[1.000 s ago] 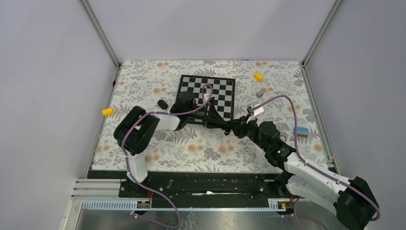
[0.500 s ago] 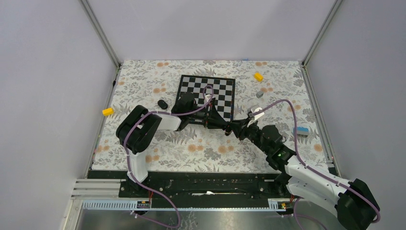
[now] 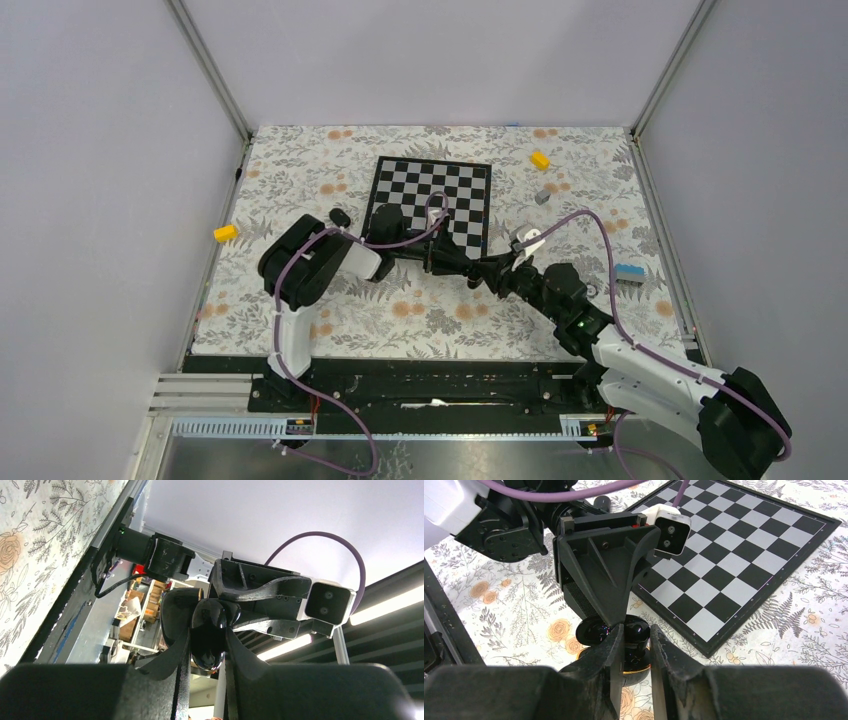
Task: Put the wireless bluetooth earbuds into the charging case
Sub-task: Insert the right earbud into the right side groove of the charging case.
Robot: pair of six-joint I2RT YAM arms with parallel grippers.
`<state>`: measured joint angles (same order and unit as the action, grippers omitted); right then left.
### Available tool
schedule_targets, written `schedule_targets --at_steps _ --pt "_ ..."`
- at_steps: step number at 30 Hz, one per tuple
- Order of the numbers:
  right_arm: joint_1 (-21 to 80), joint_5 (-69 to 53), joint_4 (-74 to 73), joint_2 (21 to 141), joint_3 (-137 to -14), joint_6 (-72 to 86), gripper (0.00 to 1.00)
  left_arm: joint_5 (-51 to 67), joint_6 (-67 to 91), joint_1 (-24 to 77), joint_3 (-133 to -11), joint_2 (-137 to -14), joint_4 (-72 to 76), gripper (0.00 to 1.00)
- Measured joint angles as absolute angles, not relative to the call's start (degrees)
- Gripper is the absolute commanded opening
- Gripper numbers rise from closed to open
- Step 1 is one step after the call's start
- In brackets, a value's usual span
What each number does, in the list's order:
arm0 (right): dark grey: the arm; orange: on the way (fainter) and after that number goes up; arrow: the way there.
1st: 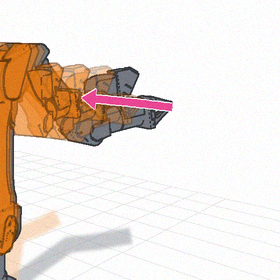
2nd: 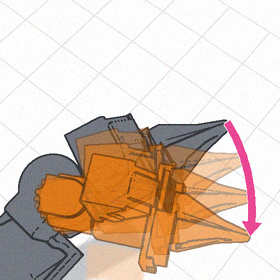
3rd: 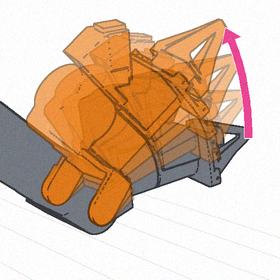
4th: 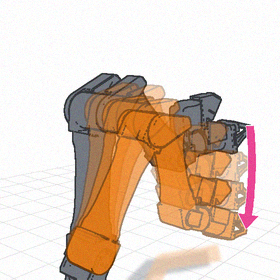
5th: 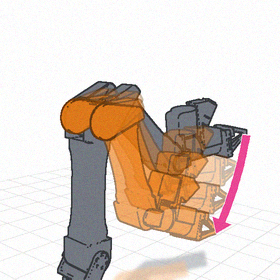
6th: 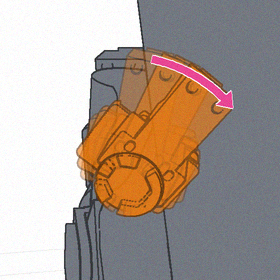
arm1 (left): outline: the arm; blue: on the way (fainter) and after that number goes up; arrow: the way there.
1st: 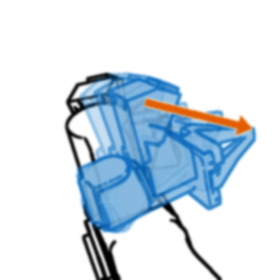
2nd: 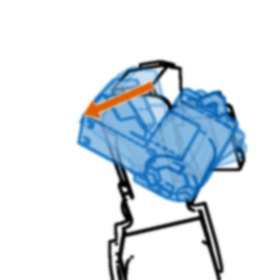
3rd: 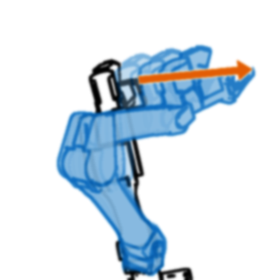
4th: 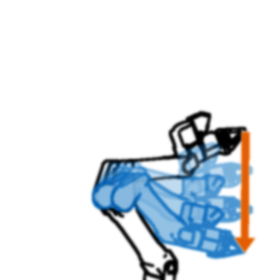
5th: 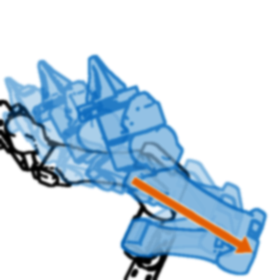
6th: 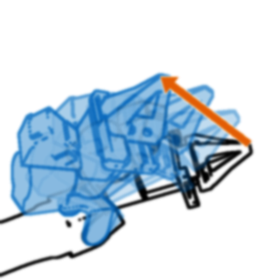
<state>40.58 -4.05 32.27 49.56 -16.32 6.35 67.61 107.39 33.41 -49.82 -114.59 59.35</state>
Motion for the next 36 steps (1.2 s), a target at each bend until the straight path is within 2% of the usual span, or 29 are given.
schedule_targets --at_steps 4,10,36 --pt "40.6 -4.4 32.6 49.2 -15.8 5.7 0.10 67.7 114.3 33.4 -49.0 -117.9 69.6 0.00" --pt "40.6 -5.5 32.7 47.3 -15.2 5.2 0.10 67.9 117.9 33.6 -49.0 -119.6 77.3 0.00" --pt "40.6 -7.2 30.5 40.8 -11.7 6.5 0.10 67.1 119.3 33.8 -47.8 -119.8 80.7 0.00"
